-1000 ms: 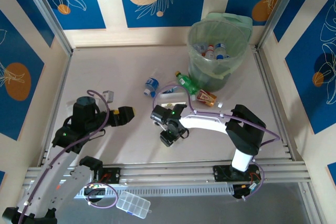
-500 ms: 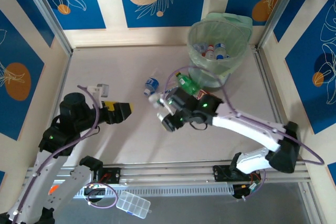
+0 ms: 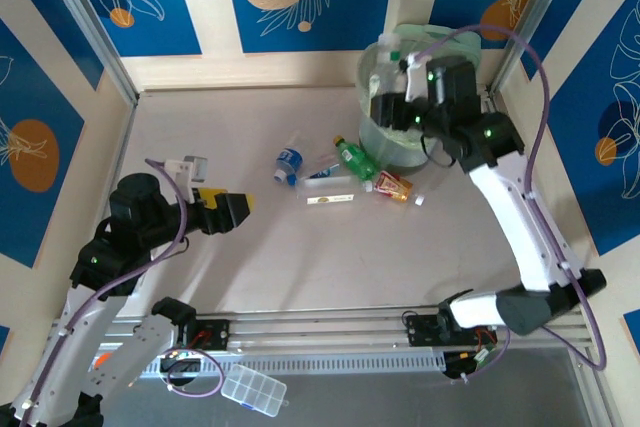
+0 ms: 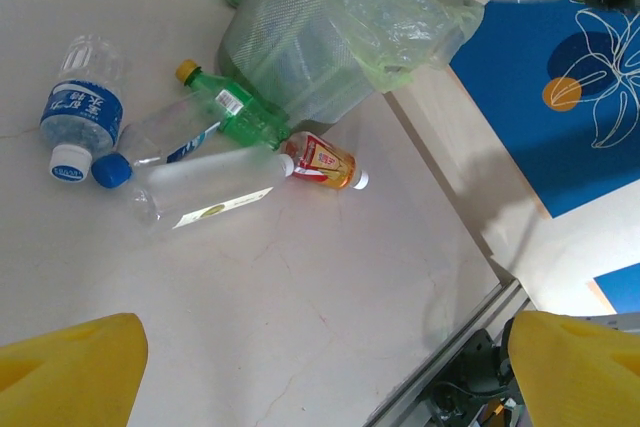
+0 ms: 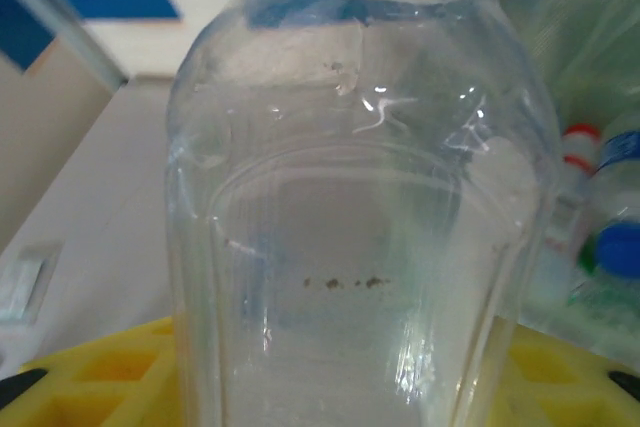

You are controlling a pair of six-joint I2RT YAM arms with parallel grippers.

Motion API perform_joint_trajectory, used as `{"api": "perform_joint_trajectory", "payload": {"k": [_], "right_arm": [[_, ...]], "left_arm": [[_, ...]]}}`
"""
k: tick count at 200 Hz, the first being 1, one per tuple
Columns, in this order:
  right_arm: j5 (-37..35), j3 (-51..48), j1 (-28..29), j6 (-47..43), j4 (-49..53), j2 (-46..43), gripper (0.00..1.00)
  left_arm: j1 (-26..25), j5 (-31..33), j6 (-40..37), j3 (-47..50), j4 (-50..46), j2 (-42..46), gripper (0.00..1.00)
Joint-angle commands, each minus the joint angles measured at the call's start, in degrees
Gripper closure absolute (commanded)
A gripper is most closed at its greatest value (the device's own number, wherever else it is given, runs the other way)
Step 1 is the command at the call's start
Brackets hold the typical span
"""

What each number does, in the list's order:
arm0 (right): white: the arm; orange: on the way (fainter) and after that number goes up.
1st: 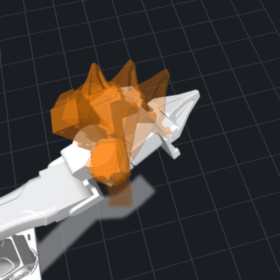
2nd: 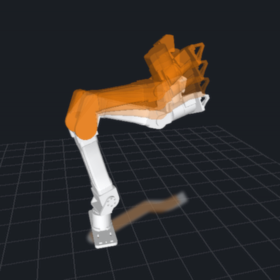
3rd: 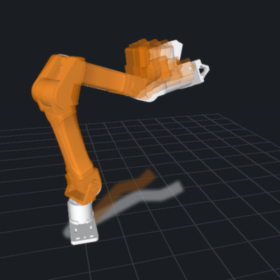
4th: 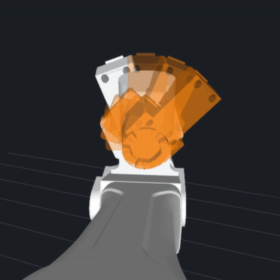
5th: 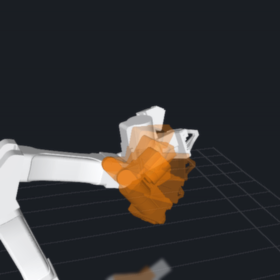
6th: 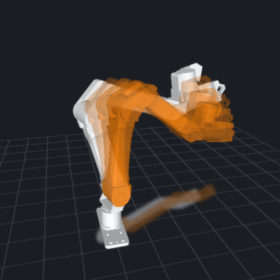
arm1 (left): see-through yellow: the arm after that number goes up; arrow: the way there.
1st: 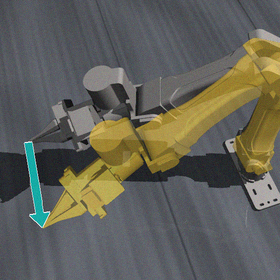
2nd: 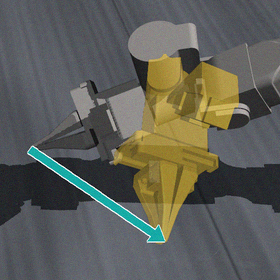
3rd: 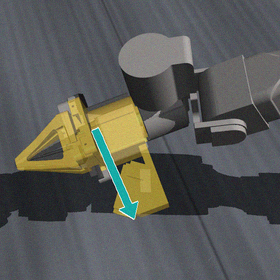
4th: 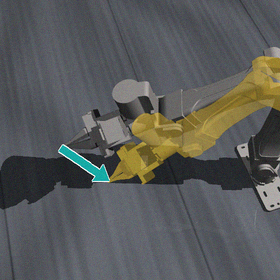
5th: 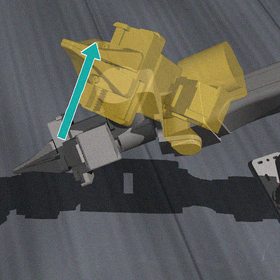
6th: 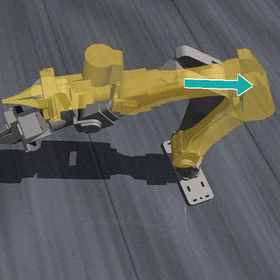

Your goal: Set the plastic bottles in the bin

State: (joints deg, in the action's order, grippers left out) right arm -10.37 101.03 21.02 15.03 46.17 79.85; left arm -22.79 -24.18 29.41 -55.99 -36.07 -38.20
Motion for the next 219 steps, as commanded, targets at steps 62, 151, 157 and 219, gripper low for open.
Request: {"api": "perform_joint_trajectory", "payload": {"k": [62,151,157,219], "right_arm": [[3.9,17.8,-9.4,2.8,9.0,20.4,0.50],[10.3,30.3,-9.3,3.1,18.0,38.4,0.50],[10.0,30.3,-9.4,3.2,18.3,39.0,0.49],[8.1,34.3,-9.0,2.8,21.0,42.5,0.24]], "left_arm": [[-0.4,2.5,-3.0,-1.0,-3.1,-0.6,0.07],[-0.4,3.2,-3.3,-0.8,-4.1,-0.6,0.08],[-0.4,3.2,-3.3,-0.8,-4.2,-0.6,0.08],[-0.4,4.0,-3.9,-0.9,-5.1,-0.5,0.07]]}}
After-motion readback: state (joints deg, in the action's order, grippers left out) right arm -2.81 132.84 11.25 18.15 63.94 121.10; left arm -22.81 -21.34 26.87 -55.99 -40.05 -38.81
